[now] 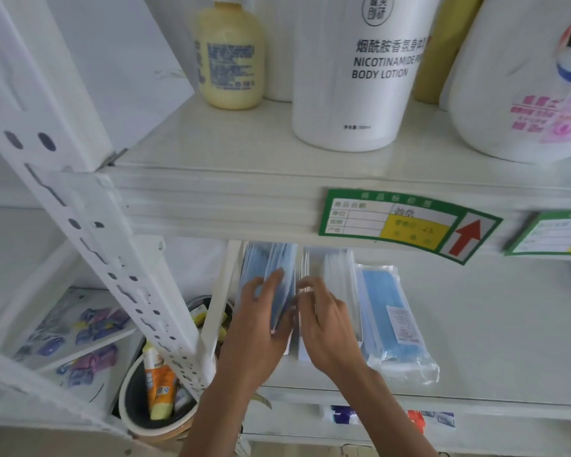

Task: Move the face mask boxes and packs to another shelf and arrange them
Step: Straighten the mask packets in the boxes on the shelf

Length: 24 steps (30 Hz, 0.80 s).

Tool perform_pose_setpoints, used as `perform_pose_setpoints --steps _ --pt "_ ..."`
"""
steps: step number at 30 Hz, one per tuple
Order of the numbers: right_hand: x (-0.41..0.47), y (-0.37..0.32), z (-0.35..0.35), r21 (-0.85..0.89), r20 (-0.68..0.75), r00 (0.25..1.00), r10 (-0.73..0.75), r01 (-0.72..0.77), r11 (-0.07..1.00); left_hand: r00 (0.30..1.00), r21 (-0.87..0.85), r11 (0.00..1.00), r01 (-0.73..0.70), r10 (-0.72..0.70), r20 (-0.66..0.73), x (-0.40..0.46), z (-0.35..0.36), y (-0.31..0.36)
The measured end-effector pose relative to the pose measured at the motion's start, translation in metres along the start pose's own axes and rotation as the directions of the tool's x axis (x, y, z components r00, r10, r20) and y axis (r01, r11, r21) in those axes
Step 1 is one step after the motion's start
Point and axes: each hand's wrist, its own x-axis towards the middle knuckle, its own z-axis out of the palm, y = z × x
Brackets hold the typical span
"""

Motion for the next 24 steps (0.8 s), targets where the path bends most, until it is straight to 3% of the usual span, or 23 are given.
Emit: perform_pose_setpoints --steps 2,4,8,11,13,16,20,24 --pt "0.008 -0.005 -0.003 0.049 -0.008 0.998 0.069 -0.069 0.996 0.998 0.148 0.989 -0.013 0.004 0.060 -0.006 0.008 0.001" --pt "0.022 -0.011 -0.010 0.035 0.061 0.983 0.176 -0.178 0.983 0.996 0.178 0.984 -0.016 0.000 0.093 -0.007 0.012 0.005" --pt "0.057 -0.017 -0.023 -0.096 0.236 0.901 0.365 -0.352 0.931 0.982 0.123 0.991 -0.053 0.029 0.187 -0.007 0.011 0.015" --pt "0.074 -0.021 -0.024 -0.231 0.305 0.826 0.474 -0.418 0.878 0.959 -0.001 0.999 0.043 -0.041 0.280 -0.009 0.002 0.018" --pt "0.080 -0.023 -0.023 -0.198 0.337 0.786 0.518 -0.478 0.855 0.956 -0.066 0.990 0.126 -0.103 0.275 -0.010 -0.003 0.016" --pt "0.082 -0.024 -0.021 -0.169 0.359 0.779 0.513 -0.487 0.857 0.968 -0.112 0.971 0.213 -0.194 0.159 -0.001 -0.011 0.013" --pt "0.072 -0.025 -0.016 -0.294 0.278 0.840 0.466 -0.388 0.874 0.975 0.269 0.941 0.207 -0.220 0.020 0.015 -0.017 0.011" --pt "0.064 -0.027 -0.011 -0.291 0.209 0.880 0.426 -0.360 0.887 0.927 0.683 0.726 0.076 -0.304 0.220 0.045 -0.014 0.010"
